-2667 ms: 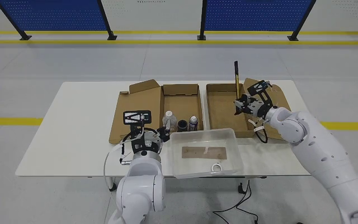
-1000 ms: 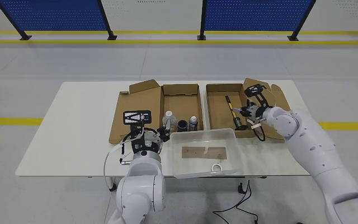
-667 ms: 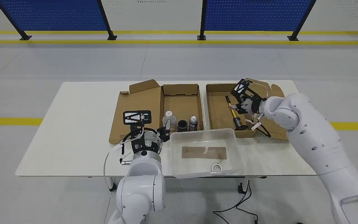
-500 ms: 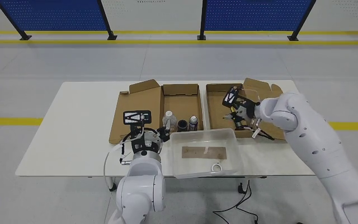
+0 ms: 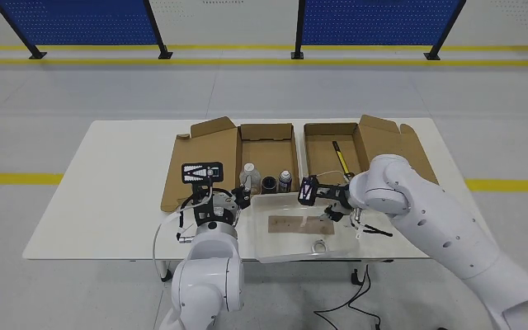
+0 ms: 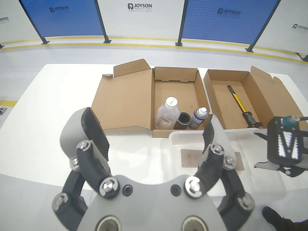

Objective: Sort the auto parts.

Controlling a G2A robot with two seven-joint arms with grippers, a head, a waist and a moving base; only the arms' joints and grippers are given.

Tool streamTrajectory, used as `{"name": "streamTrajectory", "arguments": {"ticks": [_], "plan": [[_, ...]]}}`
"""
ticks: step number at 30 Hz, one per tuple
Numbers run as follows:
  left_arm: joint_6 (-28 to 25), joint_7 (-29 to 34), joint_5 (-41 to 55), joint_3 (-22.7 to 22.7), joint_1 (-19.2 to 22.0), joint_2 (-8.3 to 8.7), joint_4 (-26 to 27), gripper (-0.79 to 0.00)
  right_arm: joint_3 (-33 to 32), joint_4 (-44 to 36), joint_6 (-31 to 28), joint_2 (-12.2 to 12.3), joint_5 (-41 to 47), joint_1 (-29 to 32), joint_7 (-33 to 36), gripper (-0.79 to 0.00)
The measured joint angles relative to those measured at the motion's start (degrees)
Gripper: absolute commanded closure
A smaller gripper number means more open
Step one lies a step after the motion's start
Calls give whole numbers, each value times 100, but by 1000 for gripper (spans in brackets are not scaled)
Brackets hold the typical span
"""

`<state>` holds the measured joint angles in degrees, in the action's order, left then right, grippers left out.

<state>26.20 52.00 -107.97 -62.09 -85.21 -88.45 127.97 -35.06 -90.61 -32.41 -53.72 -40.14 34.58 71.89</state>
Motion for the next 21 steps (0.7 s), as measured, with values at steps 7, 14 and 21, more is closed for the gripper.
{"name": "streamTrajectory", "arguments": {"ticks": [7, 14, 21], "plan": [[0, 0, 0, 0, 0, 0, 0, -785, 663, 141, 30, 95, 388, -290, 29, -382], [0, 0, 0, 0, 0, 0, 0, -785, 1148, 421, -107, 64, 520, -432, -108, -357], [0, 0, 0, 0, 0, 0, 0, -785, 1472, 696, -198, -82, 352, -457, -199, -314]]}}
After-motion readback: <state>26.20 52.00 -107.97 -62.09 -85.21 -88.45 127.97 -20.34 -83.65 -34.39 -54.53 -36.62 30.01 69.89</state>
